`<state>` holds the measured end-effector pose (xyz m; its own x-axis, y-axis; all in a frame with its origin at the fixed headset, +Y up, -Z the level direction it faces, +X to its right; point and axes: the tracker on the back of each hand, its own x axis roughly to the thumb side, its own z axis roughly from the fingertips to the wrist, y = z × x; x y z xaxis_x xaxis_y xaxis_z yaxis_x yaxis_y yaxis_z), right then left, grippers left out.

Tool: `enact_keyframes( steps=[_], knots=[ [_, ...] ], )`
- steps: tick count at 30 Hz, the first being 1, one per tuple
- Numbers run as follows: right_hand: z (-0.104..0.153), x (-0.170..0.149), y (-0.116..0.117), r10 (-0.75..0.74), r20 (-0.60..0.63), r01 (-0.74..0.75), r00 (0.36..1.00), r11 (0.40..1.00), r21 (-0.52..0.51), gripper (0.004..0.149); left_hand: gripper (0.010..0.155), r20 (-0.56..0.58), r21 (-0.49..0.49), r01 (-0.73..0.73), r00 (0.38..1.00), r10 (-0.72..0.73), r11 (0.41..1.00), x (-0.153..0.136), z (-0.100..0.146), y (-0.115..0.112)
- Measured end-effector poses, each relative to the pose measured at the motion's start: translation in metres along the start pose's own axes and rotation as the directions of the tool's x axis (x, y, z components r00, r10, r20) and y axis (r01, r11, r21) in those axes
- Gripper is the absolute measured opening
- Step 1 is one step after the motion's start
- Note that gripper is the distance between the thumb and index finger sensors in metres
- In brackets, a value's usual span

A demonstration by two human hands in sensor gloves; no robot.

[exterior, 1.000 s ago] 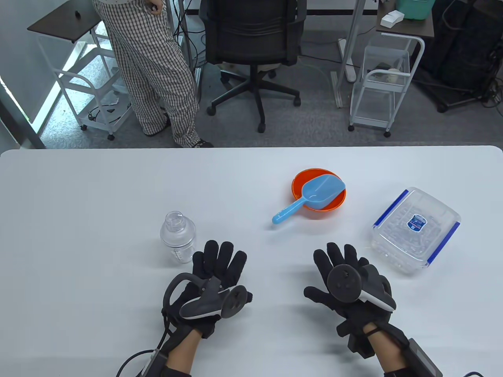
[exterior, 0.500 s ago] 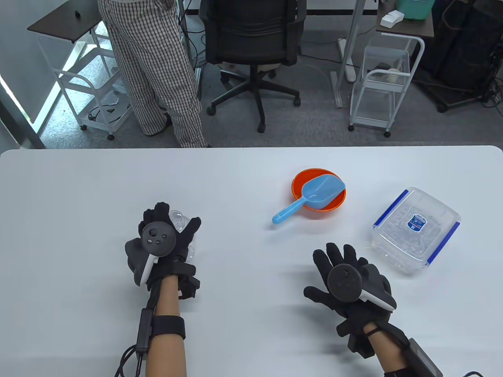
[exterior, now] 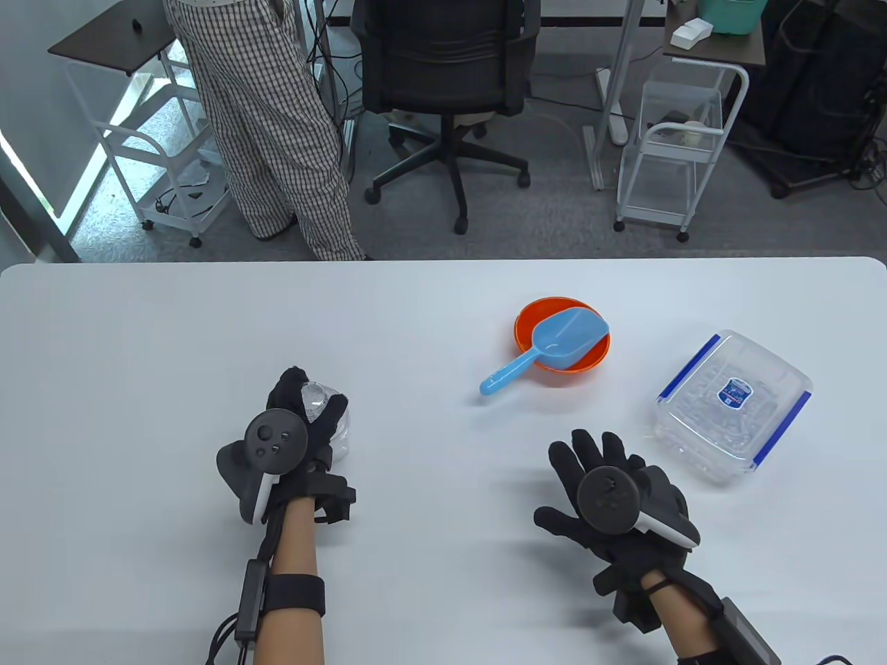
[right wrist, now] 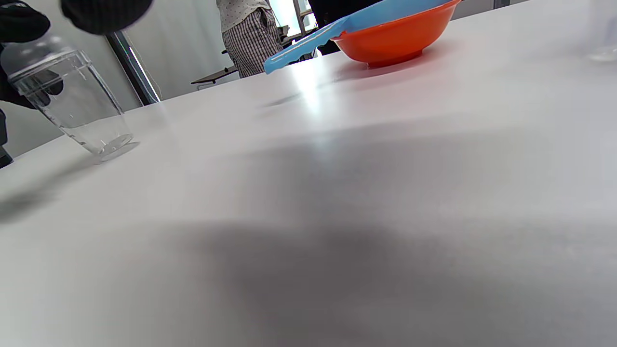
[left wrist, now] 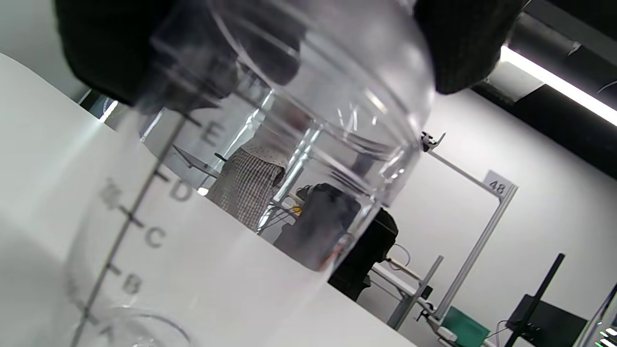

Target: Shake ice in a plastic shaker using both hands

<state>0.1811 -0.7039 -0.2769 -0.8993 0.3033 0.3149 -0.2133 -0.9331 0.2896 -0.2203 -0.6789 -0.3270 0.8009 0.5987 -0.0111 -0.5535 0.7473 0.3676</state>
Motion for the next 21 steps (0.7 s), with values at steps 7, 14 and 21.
enact_keyframes(
  steps=[7, 14, 21],
  knots=[
    [0.004, 0.010, -0.001, -0.003, 0.068, 0.006, 0.998, 0.999, -0.041, 0.092, 0.071, 0.207, -0.100, -0.272, 0.935, 0.288, 0.957, 0.040, 0.026, 0.006],
    [0.007, 0.023, 0.001, -0.017, 0.146, 0.030, 0.989, 0.996, -0.084, 0.100, 0.071, 0.366, -0.316, -0.294, 0.839, 0.401, 0.902, 0.080, 0.054, -0.021],
    [0.005, 0.031, 0.008, -0.088, 0.212, 0.104, 0.973, 0.992, -0.066, 0.108, 0.071, 0.337, -0.472, -0.357, 0.772, 0.539, 0.806, 0.094, 0.078, -0.055]
  ],
)
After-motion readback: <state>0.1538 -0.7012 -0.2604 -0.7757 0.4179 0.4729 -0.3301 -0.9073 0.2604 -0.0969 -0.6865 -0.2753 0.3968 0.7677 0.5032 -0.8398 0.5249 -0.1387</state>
